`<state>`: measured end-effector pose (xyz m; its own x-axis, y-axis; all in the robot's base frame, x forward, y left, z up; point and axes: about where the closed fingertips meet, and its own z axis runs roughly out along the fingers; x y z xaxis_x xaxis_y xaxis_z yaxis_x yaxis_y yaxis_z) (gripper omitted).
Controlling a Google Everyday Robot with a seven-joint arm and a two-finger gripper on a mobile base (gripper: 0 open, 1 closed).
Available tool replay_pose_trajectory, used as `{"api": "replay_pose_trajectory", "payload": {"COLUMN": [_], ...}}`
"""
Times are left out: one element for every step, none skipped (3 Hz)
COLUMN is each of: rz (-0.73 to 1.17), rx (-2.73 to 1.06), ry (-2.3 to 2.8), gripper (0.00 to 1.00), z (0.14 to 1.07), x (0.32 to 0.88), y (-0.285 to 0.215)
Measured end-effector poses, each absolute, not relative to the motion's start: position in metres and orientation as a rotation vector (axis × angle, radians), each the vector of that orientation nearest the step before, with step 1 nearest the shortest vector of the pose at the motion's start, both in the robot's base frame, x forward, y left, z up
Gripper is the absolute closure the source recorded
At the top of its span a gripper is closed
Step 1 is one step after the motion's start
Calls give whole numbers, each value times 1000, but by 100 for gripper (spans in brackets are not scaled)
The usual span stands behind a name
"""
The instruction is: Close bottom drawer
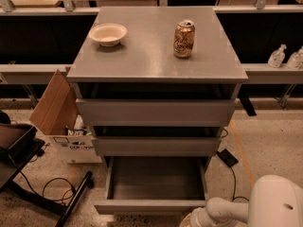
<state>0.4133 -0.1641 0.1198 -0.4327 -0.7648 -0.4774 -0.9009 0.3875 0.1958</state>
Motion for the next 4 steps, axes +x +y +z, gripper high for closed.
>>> {"api": "replay_pose_trajectory", "payload": {"rz": [601,583,501,501], "rx": [-1447,-1437,-1398,-1399], "ry": [2328,2315,2298,2298], "gripper": [100,100,100,100], "z": [118,115,123,123], "x": [454,484,527,527], "y": [-166,-166,-183,-183]}}
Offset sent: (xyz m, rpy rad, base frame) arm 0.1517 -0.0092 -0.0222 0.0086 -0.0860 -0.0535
